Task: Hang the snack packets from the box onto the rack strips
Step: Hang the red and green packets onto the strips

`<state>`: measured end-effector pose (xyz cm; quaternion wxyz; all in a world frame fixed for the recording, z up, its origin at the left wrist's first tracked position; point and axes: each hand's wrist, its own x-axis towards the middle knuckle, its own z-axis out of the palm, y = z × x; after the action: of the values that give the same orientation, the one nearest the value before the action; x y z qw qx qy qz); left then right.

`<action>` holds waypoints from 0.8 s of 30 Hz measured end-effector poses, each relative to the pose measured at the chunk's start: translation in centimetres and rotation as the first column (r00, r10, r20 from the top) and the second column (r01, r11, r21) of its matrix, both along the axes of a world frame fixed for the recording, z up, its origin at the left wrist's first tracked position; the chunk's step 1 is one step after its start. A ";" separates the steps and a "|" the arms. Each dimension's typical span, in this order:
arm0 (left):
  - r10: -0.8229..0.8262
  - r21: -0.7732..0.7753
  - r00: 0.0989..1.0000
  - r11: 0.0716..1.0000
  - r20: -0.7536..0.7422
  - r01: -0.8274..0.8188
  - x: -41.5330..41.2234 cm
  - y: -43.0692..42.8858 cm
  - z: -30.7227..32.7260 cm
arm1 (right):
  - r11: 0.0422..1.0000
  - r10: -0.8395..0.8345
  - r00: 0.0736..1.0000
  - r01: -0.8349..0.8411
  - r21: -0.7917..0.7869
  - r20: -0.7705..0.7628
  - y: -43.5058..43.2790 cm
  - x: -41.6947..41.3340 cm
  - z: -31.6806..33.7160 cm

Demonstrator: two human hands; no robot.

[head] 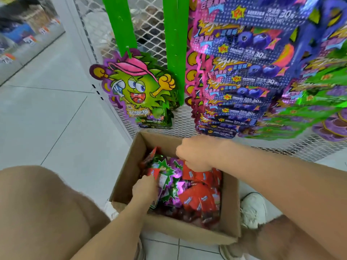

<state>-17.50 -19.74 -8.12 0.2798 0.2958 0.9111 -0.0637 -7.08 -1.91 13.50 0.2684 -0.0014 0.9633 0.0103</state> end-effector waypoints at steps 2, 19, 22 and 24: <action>-0.010 -0.029 1.000 1.000 -0.024 0.009 0.0 -0.1 -1.3 | 1.000 -0.009 1.000 0.009 -0.017 -0.010 0.1 -0.5 -0.1; -0.500 0.399 0.864 0.805 0.058 0.440 -4.0 4.9 14.5 | 0.983 -0.180 0.984 0.180 -0.047 0.005 -0.4 -1.1 2.5; -0.573 0.495 0.818 0.727 0.058 0.475 -3.9 5.3 20.3 | 0.967 -0.238 0.970 0.231 -0.103 -0.053 0.1 -0.4 3.9; -0.587 0.501 0.810 0.704 0.012 0.503 -3.9 5.4 23.7 | 0.943 -0.307 0.947 0.289 -0.168 -0.098 0.8 0.3 5.3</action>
<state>-21.42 -14.32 15.62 0.2439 0.6159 0.7414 0.1072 -6.75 -1.09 18.76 0.2060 0.1248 0.9650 -0.1033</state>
